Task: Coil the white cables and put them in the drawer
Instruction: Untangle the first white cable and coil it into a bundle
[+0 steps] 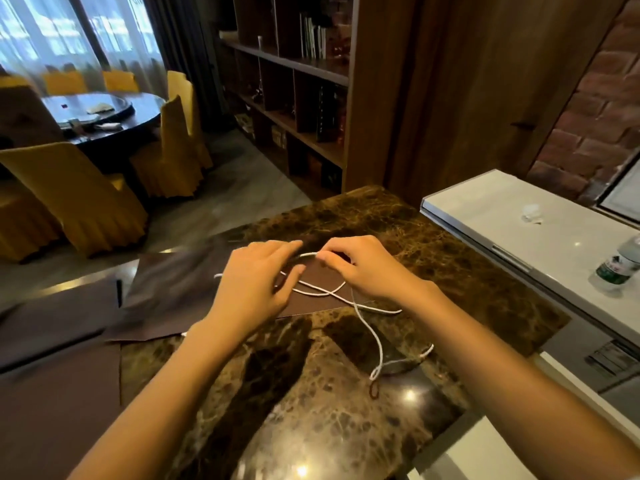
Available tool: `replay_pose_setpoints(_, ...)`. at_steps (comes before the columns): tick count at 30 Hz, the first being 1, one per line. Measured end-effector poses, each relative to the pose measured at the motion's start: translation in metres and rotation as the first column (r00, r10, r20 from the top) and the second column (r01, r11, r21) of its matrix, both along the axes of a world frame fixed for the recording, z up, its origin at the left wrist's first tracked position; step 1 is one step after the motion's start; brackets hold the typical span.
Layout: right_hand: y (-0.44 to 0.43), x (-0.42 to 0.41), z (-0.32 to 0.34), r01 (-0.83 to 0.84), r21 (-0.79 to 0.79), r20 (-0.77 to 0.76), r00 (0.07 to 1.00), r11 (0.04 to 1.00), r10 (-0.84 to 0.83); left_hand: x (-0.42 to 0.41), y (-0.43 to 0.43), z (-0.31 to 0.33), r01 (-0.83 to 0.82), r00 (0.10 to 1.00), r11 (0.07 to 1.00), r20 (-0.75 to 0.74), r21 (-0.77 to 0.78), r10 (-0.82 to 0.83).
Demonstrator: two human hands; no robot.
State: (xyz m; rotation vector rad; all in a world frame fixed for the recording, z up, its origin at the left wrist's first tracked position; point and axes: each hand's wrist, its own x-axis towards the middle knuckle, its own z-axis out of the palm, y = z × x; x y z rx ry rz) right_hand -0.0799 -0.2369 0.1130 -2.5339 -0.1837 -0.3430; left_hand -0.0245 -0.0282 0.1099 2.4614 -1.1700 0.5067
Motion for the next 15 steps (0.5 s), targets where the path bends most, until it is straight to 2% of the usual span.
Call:
replay_pose_setpoints(3,0.014,0.002,0.009,0.004,0.005,-0.003,1.000,1.000,-0.004,-0.005,-0.013,0.009,0.084,0.996,0.996,-0.016,0.003,-0.084)
replay_pose_setpoints(7,0.019,-0.004,0.016,0.077,0.240,-0.111,0.992,0.968,-0.052,0.012,0.004,0.013,0.101,0.989,0.994,-0.104,-0.040,-0.105)
replay_pose_setpoints(10,0.021,-0.014,0.016,0.135,0.309,-0.181,0.980,0.941,-0.081,0.027,0.027,0.011,0.066,0.993,0.996,-0.093,-0.057,-0.071)
replay_pose_setpoints(13,0.030,-0.020,0.014,0.177,0.235,-0.194,0.972,0.956,-0.132,0.027,0.035,0.003,0.046,0.994,0.998,-0.096,-0.045,-0.050)
replay_pose_setpoints(15,0.040,-0.020,0.012,0.185,0.164,-0.163,0.974,0.969,-0.158,0.020,0.030,0.001,0.109,0.992,0.992,-0.063,-0.058,-0.113)
